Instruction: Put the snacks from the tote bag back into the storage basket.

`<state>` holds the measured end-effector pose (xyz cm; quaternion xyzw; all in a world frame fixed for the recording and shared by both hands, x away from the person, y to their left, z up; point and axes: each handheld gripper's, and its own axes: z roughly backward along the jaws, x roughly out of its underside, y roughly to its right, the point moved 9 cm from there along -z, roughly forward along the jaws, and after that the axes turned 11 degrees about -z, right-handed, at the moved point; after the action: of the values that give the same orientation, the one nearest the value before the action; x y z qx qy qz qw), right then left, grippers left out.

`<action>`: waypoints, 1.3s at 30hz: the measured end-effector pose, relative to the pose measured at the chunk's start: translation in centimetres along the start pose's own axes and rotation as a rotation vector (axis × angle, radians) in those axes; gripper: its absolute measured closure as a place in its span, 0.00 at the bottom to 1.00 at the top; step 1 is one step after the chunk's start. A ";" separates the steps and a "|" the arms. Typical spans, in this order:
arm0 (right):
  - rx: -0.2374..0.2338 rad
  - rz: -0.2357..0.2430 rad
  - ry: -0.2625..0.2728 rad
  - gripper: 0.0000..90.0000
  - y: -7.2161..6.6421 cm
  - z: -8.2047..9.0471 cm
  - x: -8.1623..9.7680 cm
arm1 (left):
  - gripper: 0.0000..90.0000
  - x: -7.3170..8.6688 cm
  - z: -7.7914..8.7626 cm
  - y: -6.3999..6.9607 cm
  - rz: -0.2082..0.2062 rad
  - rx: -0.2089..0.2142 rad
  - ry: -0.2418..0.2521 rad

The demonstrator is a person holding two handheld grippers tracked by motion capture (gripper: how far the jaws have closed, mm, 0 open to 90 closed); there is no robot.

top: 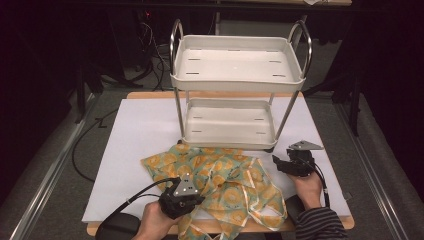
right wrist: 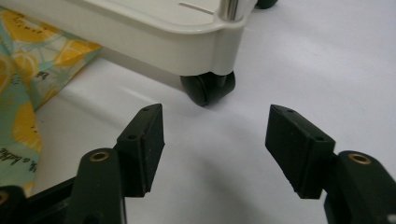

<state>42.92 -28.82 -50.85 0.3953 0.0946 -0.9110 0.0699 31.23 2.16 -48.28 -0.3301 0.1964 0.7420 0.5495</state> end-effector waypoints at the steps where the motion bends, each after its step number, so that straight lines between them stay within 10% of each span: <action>1: -0.007 0.001 -0.003 0.44 -0.1 0.0 0.0 | 1.00 -0.1 0.1 0.0 -0.002 0.001 0.008; 21: -0.102 0.140 0.063 0.50 -2.6 1.5 -0.7 | 1.00 -1.7 2.6 -2.3 0.059 -0.031 0.134; 39: -0.111 0.162 0.043 0.46 -2.9 1.3 -0.9 | 1.00 -2.4 3.2 -4.9 0.101 -0.075 0.171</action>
<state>42.02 -26.28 -49.02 0.4169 0.1142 -0.8869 0.1629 35.38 4.15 -43.94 -0.4021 0.2309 0.7446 0.4801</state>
